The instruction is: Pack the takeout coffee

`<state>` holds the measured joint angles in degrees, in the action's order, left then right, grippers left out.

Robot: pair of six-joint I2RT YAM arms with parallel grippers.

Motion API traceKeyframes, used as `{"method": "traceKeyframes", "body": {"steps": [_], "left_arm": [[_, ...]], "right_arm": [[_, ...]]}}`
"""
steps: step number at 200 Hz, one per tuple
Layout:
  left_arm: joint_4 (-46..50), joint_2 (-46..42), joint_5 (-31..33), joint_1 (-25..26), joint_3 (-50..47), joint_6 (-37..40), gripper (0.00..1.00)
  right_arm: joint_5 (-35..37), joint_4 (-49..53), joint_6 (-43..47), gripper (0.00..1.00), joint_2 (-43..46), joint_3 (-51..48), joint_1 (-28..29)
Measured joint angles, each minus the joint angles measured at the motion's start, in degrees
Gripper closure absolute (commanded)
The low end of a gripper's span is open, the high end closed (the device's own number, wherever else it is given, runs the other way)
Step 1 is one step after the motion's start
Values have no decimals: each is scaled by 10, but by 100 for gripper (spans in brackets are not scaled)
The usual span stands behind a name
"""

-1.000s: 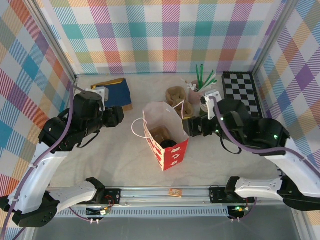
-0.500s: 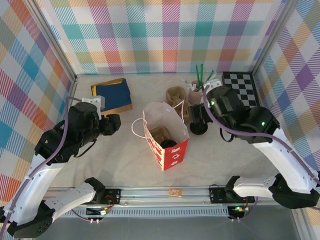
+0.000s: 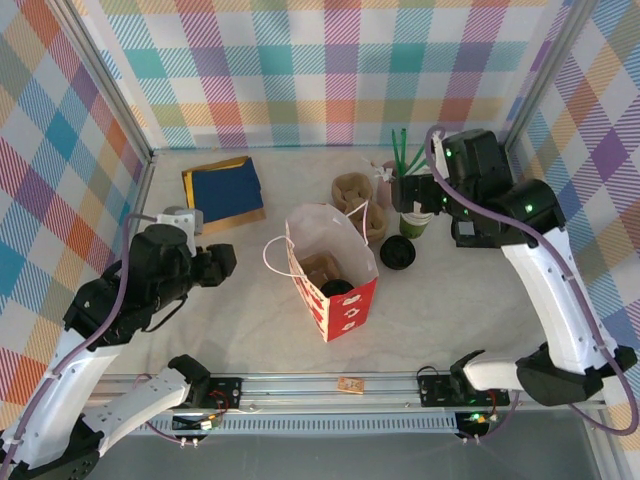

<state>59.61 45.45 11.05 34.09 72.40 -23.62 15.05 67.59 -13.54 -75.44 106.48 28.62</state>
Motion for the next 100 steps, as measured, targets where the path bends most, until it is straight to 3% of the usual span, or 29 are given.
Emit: {"method": "traceKeyframes", "body": {"steps": [100], "left_arm": [[-14, -35, -9, 0, -52, -11, 44]], "right_arm": [[-112, -16, 3, 1, -88, 1, -148]]}}
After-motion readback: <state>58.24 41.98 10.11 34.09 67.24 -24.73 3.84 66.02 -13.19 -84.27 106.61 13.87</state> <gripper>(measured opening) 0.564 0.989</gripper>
